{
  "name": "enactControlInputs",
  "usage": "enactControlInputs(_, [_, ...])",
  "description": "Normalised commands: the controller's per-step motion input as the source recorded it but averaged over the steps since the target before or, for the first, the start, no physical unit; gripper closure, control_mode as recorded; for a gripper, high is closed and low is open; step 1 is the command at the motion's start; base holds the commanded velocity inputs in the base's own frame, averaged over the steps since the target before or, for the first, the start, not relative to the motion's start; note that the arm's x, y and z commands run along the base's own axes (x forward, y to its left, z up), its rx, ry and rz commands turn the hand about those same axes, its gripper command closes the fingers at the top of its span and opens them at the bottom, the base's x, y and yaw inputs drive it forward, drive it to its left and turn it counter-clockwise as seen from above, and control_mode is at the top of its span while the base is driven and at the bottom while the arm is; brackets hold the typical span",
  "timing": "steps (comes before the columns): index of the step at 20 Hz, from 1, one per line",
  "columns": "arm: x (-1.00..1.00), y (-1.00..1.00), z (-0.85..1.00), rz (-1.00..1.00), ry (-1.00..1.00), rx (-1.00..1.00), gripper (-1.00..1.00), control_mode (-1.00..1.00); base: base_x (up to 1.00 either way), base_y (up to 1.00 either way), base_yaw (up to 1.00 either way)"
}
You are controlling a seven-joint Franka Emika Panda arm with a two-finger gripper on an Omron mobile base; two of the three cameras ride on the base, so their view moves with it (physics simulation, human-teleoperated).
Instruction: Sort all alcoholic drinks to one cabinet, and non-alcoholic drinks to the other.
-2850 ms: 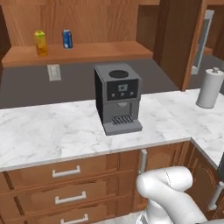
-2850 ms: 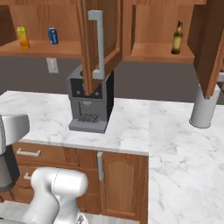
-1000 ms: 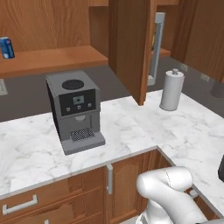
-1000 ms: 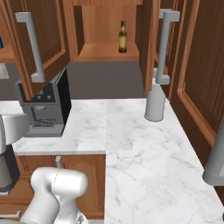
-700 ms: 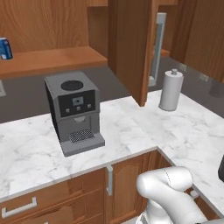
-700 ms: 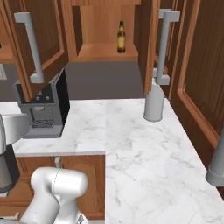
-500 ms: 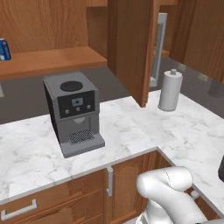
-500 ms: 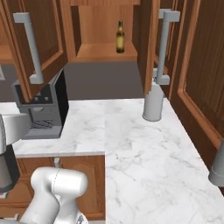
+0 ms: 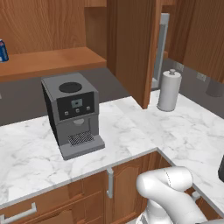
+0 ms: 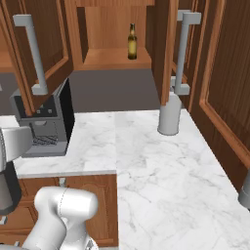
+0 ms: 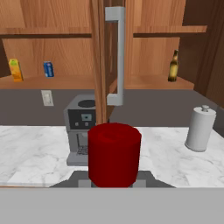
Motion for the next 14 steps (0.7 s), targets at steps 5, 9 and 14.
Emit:
enactControlInputs(5, [0.0,0.0,0.0,0.0,0.0,0.0,1.0,1.0,0.59,-0.33,-0.08])
enactControlInputs(9, [0.0,0.0,0.0,0.0,0.0,0.0,1.0,1.0,1.0,-0.01,-0.31])
enactControlInputs(14, [0.0,0.0,0.0,0.0,0.0,0.0,1.0,1.0,0.97,-0.01,-0.43])
